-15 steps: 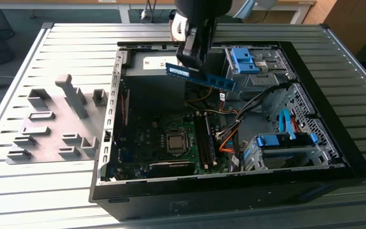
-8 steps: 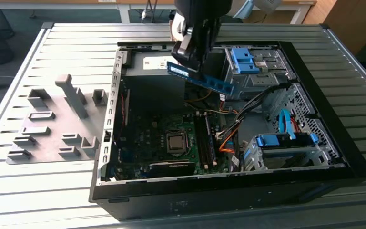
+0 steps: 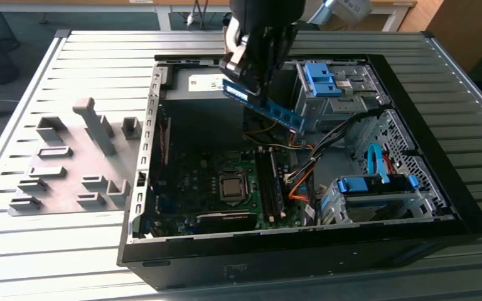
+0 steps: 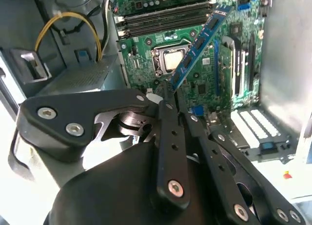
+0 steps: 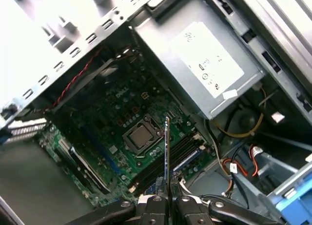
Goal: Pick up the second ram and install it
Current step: 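Insert the second ram into the second slot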
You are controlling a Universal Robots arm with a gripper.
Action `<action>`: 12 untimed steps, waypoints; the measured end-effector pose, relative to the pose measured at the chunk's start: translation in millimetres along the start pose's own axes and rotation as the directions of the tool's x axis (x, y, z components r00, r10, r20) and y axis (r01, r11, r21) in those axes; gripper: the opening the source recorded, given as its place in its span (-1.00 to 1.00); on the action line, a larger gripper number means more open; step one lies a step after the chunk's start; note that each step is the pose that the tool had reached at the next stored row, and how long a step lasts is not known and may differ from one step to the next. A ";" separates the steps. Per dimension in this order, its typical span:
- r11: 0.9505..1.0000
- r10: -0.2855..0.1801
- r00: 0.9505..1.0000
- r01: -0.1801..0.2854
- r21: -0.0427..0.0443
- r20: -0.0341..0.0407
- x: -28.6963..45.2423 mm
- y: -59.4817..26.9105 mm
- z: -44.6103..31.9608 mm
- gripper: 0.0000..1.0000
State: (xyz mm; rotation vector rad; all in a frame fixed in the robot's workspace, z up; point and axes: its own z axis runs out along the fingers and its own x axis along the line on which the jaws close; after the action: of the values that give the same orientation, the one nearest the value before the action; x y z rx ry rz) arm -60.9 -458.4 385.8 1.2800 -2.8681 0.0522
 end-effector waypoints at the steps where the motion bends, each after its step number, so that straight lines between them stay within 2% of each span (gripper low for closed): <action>1: 1.000 0.019 1.000 -0.019 0.000 -0.001 0.0 0.0 0.2 -0.73; 4: 0.998 0.070 0.998 -0.070 0.000 -0.003 0.0 0.0 0.7 -0.73; 7: 0.993 0.122 0.993 -0.122 0.000 -0.005 0.0 0.0 1.2 -0.73; 12: 0.978 0.207 0.978 -0.207 0.000 -0.009 0.0 0.1 2.0 -0.73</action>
State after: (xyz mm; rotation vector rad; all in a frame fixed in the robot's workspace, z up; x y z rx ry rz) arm -60.9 -458.4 383.8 0.9722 -2.9813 0.0567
